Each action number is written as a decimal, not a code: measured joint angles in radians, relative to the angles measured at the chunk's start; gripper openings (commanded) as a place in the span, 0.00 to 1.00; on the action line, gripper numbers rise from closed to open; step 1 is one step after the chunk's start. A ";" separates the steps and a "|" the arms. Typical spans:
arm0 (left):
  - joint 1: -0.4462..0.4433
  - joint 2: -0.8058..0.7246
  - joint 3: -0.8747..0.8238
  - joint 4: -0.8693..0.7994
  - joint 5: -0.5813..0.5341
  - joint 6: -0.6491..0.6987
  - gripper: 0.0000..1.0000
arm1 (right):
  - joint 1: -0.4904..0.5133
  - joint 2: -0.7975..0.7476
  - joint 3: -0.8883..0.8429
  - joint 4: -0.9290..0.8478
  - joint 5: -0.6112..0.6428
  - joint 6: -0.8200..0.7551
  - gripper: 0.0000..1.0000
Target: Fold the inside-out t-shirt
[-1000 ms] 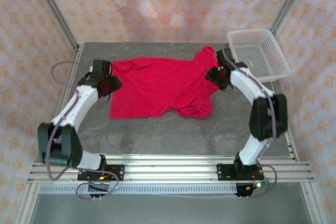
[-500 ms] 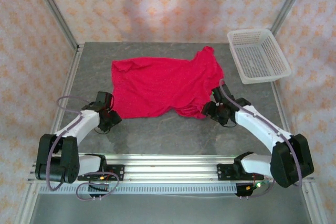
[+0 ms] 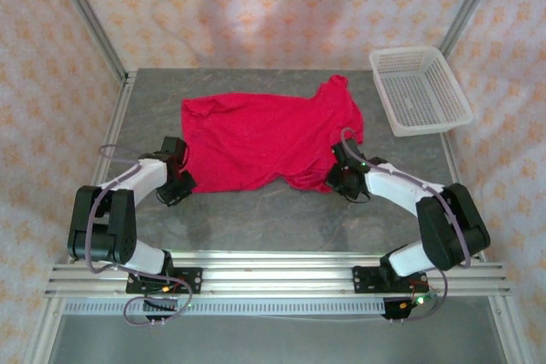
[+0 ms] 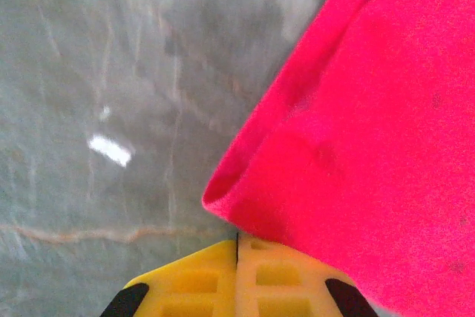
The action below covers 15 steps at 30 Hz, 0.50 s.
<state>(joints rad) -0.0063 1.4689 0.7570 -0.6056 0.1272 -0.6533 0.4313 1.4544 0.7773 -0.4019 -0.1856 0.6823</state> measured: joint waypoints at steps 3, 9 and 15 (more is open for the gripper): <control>0.061 -0.029 0.066 0.003 -0.014 0.008 0.00 | -0.002 -0.007 0.107 -0.064 0.034 -0.048 0.00; 0.182 -0.228 0.186 -0.029 -0.018 0.023 0.00 | -0.042 -0.189 0.222 -0.282 0.094 -0.166 0.00; 0.198 -0.373 0.204 -0.060 0.020 0.031 0.21 | -0.097 -0.422 0.266 -0.467 0.113 -0.229 0.00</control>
<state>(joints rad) 0.1917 1.0954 0.9615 -0.6651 0.1471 -0.6228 0.3340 1.0325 1.0428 -0.8688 -0.0727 0.4538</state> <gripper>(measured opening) 0.089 0.046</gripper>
